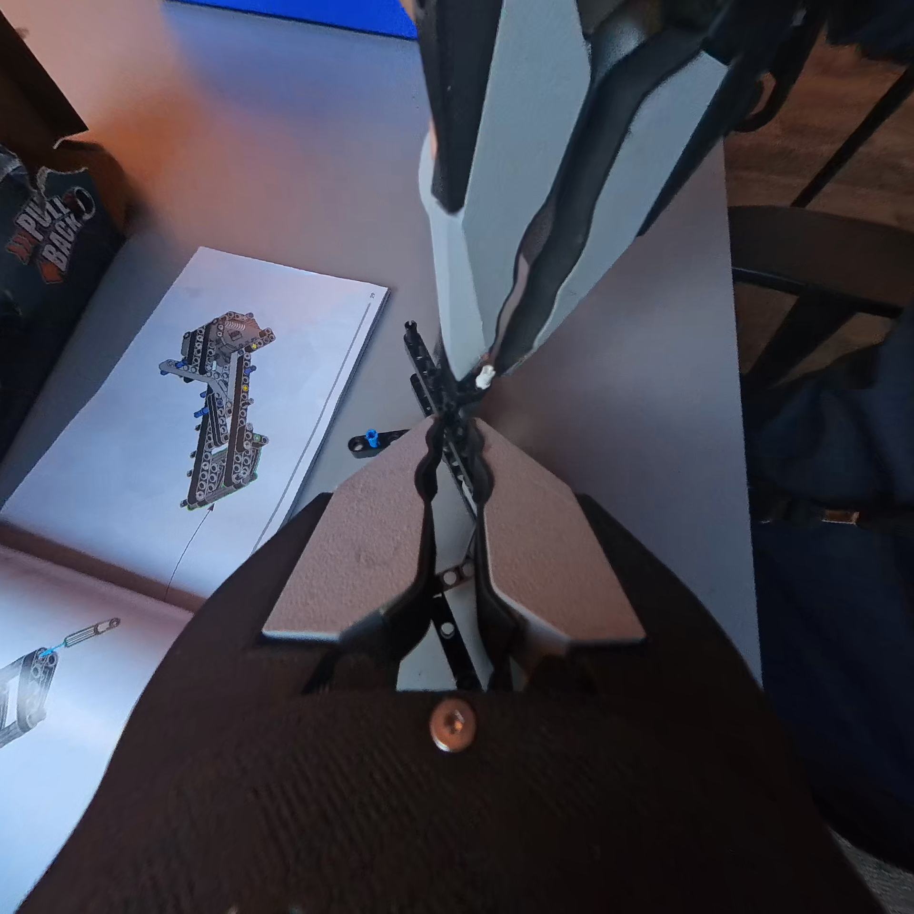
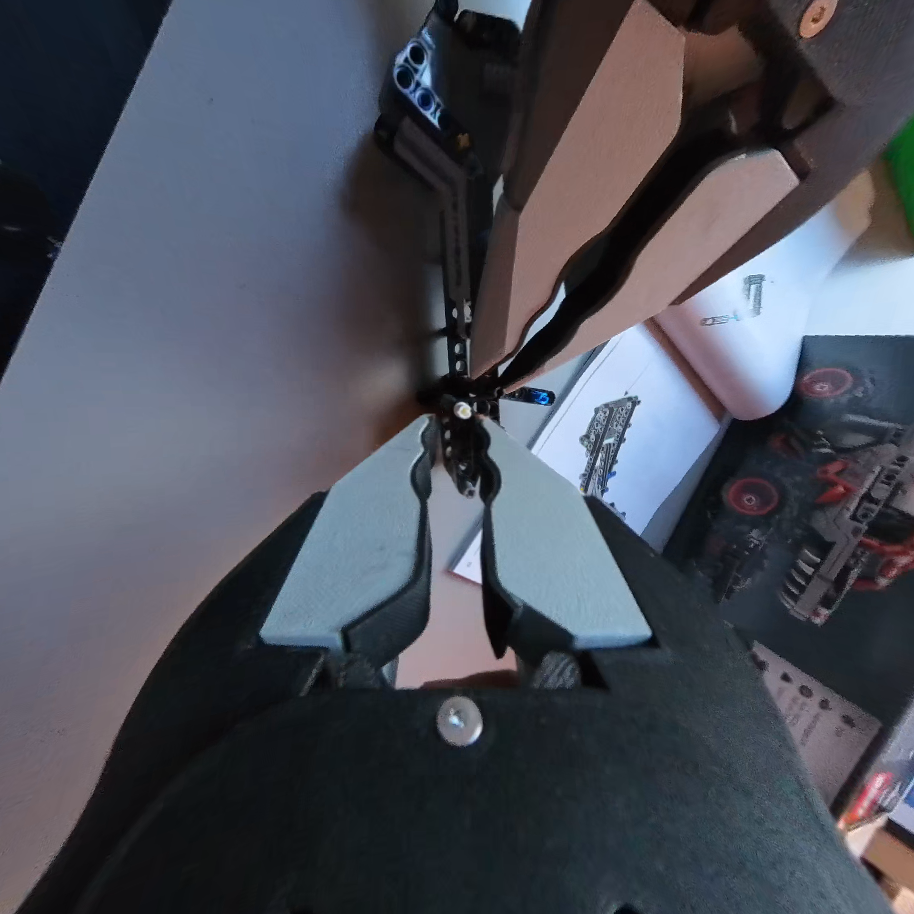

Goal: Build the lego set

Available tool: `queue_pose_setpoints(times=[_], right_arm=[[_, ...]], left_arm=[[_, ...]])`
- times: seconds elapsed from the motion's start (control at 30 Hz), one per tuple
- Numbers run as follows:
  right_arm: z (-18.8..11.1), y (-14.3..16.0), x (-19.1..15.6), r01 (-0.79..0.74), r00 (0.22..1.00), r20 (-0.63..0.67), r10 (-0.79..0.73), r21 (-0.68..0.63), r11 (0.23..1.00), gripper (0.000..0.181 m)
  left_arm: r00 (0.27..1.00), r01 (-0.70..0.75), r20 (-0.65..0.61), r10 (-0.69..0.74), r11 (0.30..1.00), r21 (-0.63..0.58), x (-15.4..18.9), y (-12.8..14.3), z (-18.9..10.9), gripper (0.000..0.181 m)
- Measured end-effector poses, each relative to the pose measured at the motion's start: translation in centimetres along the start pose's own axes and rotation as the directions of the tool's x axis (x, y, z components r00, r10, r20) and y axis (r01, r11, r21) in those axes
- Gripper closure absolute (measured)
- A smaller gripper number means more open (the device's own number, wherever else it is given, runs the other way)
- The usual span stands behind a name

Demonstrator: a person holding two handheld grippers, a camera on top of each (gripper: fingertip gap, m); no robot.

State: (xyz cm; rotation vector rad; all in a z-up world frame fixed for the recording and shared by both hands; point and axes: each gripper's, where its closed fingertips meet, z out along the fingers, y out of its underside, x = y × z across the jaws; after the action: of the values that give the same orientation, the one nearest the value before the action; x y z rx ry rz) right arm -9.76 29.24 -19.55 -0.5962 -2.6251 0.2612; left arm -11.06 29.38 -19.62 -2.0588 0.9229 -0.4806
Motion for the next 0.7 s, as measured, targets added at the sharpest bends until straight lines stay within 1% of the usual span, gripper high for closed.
queue_pose_setpoints(times=[0.07, 0.1, 0.17, 0.2, 0.27, 0.3, 0.5, 0.63, 0.7], right_arm=[[-0.1, 0.1, -0.2, -0.013, 0.998, -0.053, 0.015, 0.027, 1.000, 0.159], [-0.1, 0.2, 0.0, -0.022, 0.996, -0.082, 0.025, 0.032, 0.999, 0.158], [-0.2, 0.1, 0.1, -0.029, 0.993, -0.112, 0.034, 0.052, 0.998, 0.159], [-0.3, -0.1, 0.0, -0.022, 0.993, -0.116, 0.030, 0.067, 0.998, 0.166], [0.0, -0.4, -0.1, -0.015, 0.994, -0.104, 0.022, 0.074, 0.997, 0.177], [0.2, -0.3, 0.3, -0.020, 0.992, -0.123, 0.027, 0.062, 0.998, 0.176], [0.4, -0.3, 0.6, 0.028, 0.993, -0.119, -0.025, 0.022, 0.999, 0.177], [0.6, 0.5, 1.2, 0.084, 0.993, -0.084, -0.086, -0.028, 0.996, 0.177], [0.5, 0.4, 1.1, 0.104, 0.992, -0.069, -0.106, -0.020, 0.994, 0.178]], left_arm=[[1.000, -0.010, 0.008, 0.010, 1.000, 0.004, 0.0, -0.2, 0.0, 0.175], [1.000, -0.012, 0.012, 0.012, 1.000, 0.013, 0.0, -0.4, -0.1, 0.173], [1.000, -0.006, 0.010, 0.006, 1.000, 0.025, 0.2, -0.8, -0.4, 0.164], [1.000, -0.010, 0.012, 0.010, 1.000, 0.016, 0.3, -0.8, -0.4, 0.163], [0.999, -0.026, 0.038, 0.026, 0.999, -0.022, 0.0, -0.2, -0.1, 0.169], [0.998, -0.027, 0.049, 0.029, 0.999, -0.034, -0.2, 0.0, 0.1, 0.170], [0.999, -0.012, 0.040, 0.013, 0.999, -0.030, -0.3, 0.1, -0.1, 0.173], [1.000, -0.002, 0.029, 0.003, 1.000, -0.028, -0.7, 0.3, -0.1, 0.175], [1.000, 0.017, 0.017, -0.017, 1.000, -0.009, -0.6, 0.3, -0.1, 0.175]])
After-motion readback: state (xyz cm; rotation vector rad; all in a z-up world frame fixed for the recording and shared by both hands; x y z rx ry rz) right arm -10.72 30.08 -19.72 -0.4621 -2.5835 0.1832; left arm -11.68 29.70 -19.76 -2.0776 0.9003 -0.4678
